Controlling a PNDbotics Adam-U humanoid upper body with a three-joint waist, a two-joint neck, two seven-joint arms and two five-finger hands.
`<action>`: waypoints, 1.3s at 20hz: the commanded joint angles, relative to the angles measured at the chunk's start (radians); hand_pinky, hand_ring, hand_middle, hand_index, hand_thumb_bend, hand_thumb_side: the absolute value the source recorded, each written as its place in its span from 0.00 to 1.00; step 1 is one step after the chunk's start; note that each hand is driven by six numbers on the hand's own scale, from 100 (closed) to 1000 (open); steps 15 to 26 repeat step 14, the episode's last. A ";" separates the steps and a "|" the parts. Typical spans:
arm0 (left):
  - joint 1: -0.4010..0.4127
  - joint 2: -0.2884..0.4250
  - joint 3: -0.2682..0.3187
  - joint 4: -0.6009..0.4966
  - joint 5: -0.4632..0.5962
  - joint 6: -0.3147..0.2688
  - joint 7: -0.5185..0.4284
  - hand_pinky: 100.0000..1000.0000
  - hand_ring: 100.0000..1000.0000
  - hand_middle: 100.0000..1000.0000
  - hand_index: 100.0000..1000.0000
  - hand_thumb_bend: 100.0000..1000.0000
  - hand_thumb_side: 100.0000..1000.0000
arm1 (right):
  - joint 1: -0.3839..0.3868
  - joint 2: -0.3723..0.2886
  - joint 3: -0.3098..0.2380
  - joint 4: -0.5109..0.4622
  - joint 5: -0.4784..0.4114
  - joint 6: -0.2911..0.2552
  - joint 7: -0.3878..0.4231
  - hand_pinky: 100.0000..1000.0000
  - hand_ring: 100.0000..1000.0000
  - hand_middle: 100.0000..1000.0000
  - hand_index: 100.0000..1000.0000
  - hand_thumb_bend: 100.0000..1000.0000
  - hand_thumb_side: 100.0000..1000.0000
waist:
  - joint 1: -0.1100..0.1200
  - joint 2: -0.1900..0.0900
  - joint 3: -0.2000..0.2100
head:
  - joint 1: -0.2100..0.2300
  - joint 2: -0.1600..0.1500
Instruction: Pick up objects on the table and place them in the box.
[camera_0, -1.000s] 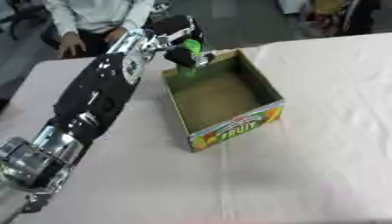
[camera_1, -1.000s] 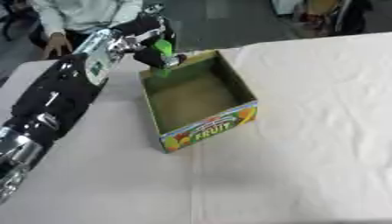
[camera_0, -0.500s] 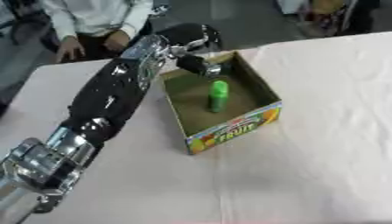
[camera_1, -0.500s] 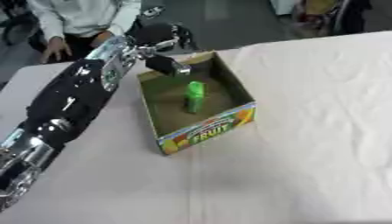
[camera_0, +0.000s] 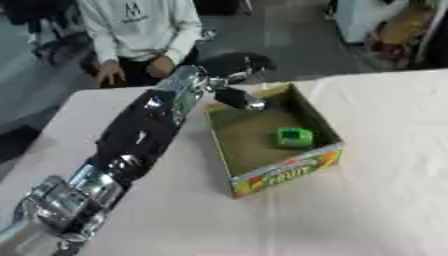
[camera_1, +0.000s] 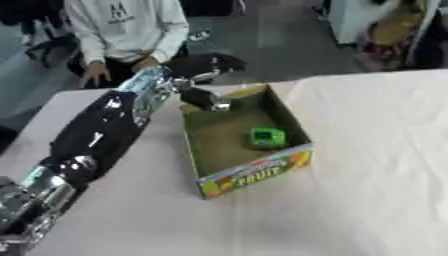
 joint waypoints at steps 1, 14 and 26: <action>0.033 0.070 0.013 -0.104 0.098 0.035 0.020 0.94 0.90 0.97 0.98 0.83 0.83 | 0.000 -0.028 -0.016 -0.012 0.014 0.005 -0.012 0.29 0.41 0.49 0.61 0.00 0.63 | -0.007 -0.018 0.008 | 0.022 -0.037; 0.475 -0.004 0.128 -0.669 0.435 0.189 0.173 0.73 0.78 0.89 0.93 0.77 0.74 | 0.052 -0.054 -0.040 -0.012 0.062 0.014 -0.048 0.25 0.40 0.49 0.61 0.00 0.63 | -0.036 -0.009 0.064 | -0.055 -0.098; 0.475 -0.004 0.128 -0.669 0.435 0.189 0.173 0.73 0.78 0.89 0.93 0.77 0.74 | 0.052 -0.054 -0.040 -0.012 0.062 0.014 -0.048 0.25 0.40 0.49 0.61 0.00 0.63 | -0.036 -0.009 0.064 | -0.055 -0.098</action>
